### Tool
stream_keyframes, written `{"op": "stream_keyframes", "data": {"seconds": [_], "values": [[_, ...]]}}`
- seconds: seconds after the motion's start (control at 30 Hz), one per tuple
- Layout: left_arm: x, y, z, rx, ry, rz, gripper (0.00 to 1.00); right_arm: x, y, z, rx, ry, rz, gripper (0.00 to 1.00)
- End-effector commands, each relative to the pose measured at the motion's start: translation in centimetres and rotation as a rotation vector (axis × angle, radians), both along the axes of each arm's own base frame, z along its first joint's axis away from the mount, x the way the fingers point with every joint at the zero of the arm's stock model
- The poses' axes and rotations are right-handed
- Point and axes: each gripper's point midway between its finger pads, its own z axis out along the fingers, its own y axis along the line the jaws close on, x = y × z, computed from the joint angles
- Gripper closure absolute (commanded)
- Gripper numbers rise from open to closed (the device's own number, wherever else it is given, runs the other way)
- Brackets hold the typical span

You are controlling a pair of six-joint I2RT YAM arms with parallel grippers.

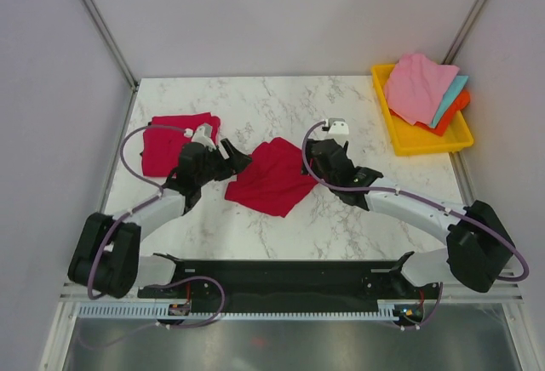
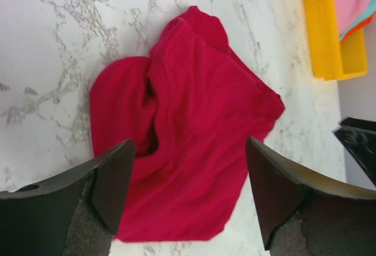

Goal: Fold and stack the t-shirts
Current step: Flatten the tshirt out

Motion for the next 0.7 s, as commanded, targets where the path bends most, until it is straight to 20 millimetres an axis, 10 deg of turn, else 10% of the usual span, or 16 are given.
{"op": "stream_keyframes", "data": {"seconds": [0.0, 0.27, 0.37, 0.67], "values": [[3.2, -0.9, -0.2, 0.086, -0.018, -0.041, 0.19, 0.7, 0.9, 3.0, 0.07, -0.102, 0.016, 0.27], [7.6, -2.5, -2.6, 0.137, 0.073, -0.065, 0.37, 0.7, -0.4, 2.8, 0.057, -0.116, -0.04, 0.23], [8.5, -3.4, -3.7, 0.146, 0.109, -0.105, 0.58, 0.7, -0.6, 2.9, 0.057, -0.12, -0.047, 0.22], [8.0, -4.3, -5.5, 0.144, 0.196, -0.137, 0.57, 0.6, -1.5, 3.7, 0.07, -0.142, -0.075, 0.2]]}}
